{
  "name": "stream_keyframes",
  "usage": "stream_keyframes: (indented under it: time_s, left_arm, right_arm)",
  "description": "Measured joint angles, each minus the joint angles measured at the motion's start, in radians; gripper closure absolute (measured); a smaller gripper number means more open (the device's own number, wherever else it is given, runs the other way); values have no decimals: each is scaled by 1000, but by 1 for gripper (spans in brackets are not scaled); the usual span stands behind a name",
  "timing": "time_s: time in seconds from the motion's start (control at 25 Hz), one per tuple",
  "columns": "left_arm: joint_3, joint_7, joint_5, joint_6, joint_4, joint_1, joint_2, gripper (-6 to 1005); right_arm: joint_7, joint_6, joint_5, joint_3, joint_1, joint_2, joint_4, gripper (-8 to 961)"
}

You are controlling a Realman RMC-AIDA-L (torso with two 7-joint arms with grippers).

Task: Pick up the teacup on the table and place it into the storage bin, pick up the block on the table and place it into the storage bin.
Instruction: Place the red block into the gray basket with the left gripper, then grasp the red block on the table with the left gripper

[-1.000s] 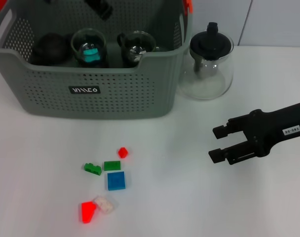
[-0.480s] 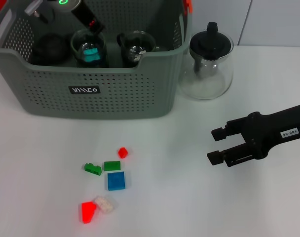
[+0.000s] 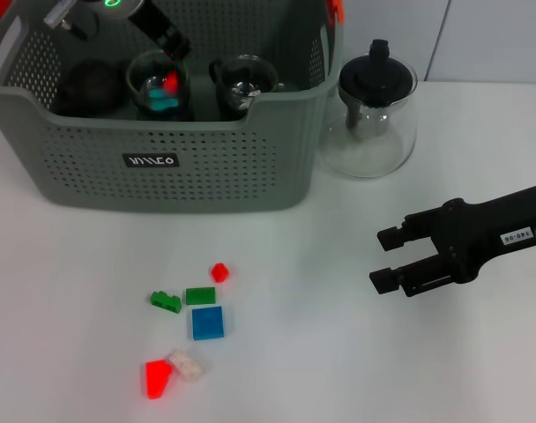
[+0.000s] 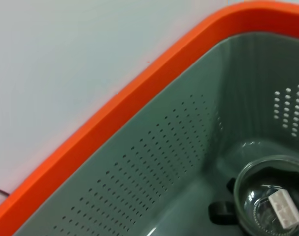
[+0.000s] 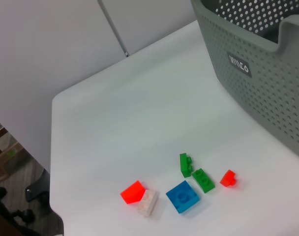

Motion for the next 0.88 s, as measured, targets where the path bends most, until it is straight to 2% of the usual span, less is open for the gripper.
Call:
stream_keyframes:
  time_s: [0.28,0.36,0.44,0.56,0.64,0.76,0.88]
  left_arm:
    - [-28,-4,-2,80,78,11,-5,444]
    - [-78,4,-9,128,135,22,-18,364]
    - [-183,48,-47,212,247,46,-50,321]
    - [-350,142,-220,385,465,99,-98,257]
    - [-420,180,-382,486,576,144,-113,214]
    - [-459,211,-660,590,698,246,-117,150]
    - [-465,286,-955,685,761,367,-106,124]
  right_arm:
    - [-2,0,0,-1,0,0,0,132]
    - [-7,0,0,-1,0,0,0,132]
    - [-12,0,1,-1,-1,-2,0,132]
    - [-13,-2,2,-1,-4,-6,0,131]
    - [-14,-4,2,-1,-6,-8,0,131]
    - [-18,-3,1,-1,-11,-10,3,131]
    - [-24,-1,0,1,-15,-12,14,131]
